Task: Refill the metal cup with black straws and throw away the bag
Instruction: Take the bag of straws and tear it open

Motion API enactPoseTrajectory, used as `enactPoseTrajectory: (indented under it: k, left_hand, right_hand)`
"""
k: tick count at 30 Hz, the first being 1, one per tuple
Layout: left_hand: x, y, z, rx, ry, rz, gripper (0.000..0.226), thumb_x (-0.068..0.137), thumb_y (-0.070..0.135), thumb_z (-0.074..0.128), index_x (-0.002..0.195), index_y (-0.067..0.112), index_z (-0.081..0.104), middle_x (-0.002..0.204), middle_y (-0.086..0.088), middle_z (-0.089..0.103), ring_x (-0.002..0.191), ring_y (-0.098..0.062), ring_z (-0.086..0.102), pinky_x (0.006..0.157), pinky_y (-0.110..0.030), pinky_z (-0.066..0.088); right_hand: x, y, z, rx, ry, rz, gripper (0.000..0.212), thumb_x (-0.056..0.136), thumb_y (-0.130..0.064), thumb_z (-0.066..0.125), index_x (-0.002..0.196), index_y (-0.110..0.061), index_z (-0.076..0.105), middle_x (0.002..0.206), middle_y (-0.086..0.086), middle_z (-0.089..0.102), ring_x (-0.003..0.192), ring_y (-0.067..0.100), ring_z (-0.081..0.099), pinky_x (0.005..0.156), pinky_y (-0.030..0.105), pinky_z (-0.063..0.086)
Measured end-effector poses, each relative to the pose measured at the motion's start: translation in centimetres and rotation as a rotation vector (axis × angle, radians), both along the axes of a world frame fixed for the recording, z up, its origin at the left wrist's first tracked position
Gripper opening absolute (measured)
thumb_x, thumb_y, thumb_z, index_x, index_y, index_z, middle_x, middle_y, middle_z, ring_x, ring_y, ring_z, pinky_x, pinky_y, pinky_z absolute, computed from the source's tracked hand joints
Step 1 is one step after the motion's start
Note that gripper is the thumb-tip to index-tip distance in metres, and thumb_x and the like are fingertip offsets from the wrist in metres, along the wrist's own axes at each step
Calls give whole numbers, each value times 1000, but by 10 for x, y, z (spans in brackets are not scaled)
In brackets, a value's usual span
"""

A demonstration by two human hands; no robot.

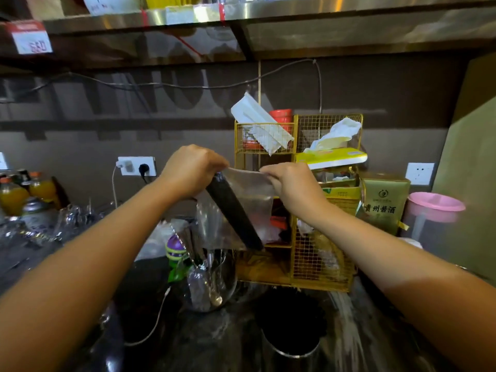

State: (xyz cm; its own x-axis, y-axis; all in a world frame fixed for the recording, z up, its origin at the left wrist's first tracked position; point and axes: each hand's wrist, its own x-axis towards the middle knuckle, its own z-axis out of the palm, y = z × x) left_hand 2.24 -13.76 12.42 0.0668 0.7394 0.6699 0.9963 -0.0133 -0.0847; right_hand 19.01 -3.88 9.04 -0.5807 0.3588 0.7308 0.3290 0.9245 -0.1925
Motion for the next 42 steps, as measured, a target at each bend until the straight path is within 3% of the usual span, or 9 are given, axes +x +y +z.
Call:
enactPoseTrajectory:
  k: [8, 10, 15, 20, 25, 33, 37, 39, 42]
  left_hand:
    - [-1, -71, -62, -232, -43, 25, 21, 81, 2, 54, 95, 10, 67, 98, -15, 71, 90, -36, 64, 77, -49, 53]
    - [-2, -82, -82, -302, -42, 32, 21, 80, 1, 55, 94, 11, 67, 95, -13, 71, 88, -33, 65, 76, -46, 54]
    - [12, -102, -124, -347, -20, -61, 24, 62, -2, 56, 71, 15, 70, 68, -10, 73, 61, -27, 67, 52, -28, 50]
    - [31, -101, -151, -471, -131, -103, 31, 69, 14, 41, 83, 14, 68, 86, -13, 72, 82, -32, 65, 68, -39, 50]
    - [42, -94, -168, -568, -195, -97, 32, 71, 15, 39, 86, 14, 67, 89, -11, 71, 86, -31, 63, 71, -38, 49]
    - [41, -90, -199, -653, -394, -128, 24, 73, 12, 43, 83, 7, 64, 93, -11, 67, 93, -24, 59, 85, -41, 48]
    - [38, -92, -211, -483, -485, -96, 33, 76, 8, 47, 107, 8, 59, 125, -11, 53, 120, -21, 44, 103, -28, 31]
    - [40, -96, -213, -316, -566, -14, 34, 75, 13, 48, 107, 8, 57, 111, -7, 53, 105, -16, 49, 92, -22, 35]
    - [49, -102, -216, -204, -872, 114, 8, 82, 14, 56, 76, 10, 59, 71, -3, 54, 59, -7, 48, 57, -13, 35]
  right_hand:
    - [3, -72, -60, -322, -19, 148, 19, 85, -4, 53, 93, -3, 70, 88, 15, 73, 83, 22, 66, 77, 27, 49]
    - [4, -84, -78, -421, -79, 163, 18, 85, -4, 53, 95, -2, 68, 86, 14, 72, 79, 21, 66, 80, 32, 53]
    - [3, -105, -118, -648, -275, 179, 12, 84, -9, 56, 92, -7, 65, 76, 12, 70, 69, 17, 67, 75, 36, 57]
    - [1, -115, -139, -751, -356, 193, 3, 82, -9, 58, 81, -9, 61, 74, 18, 71, 64, 21, 67, 68, 29, 55]
    - [5, -117, -152, -832, -404, 155, 15, 83, -8, 56, 69, -13, 52, 70, 19, 69, 56, 20, 66, 57, 25, 56]
    - [3, -122, -173, -921, -387, 121, 22, 82, -4, 53, 63, -15, 49, 80, 26, 70, 63, 30, 70, 62, 37, 58]
    - [0, -121, -177, -977, -363, 128, 14, 82, -5, 53, 69, -8, 53, 74, 25, 70, 48, 19, 62, 59, 36, 57]
    - [-1, -121, -177, -1025, -343, 129, 13, 83, -5, 54, 70, -8, 52, 62, 17, 66, 43, 13, 59, 52, 29, 56]
    - [-2, -122, -177, -1088, -320, 155, 22, 83, -5, 54, 64, -11, 47, 53, 5, 59, 35, 5, 55, 42, 19, 50]
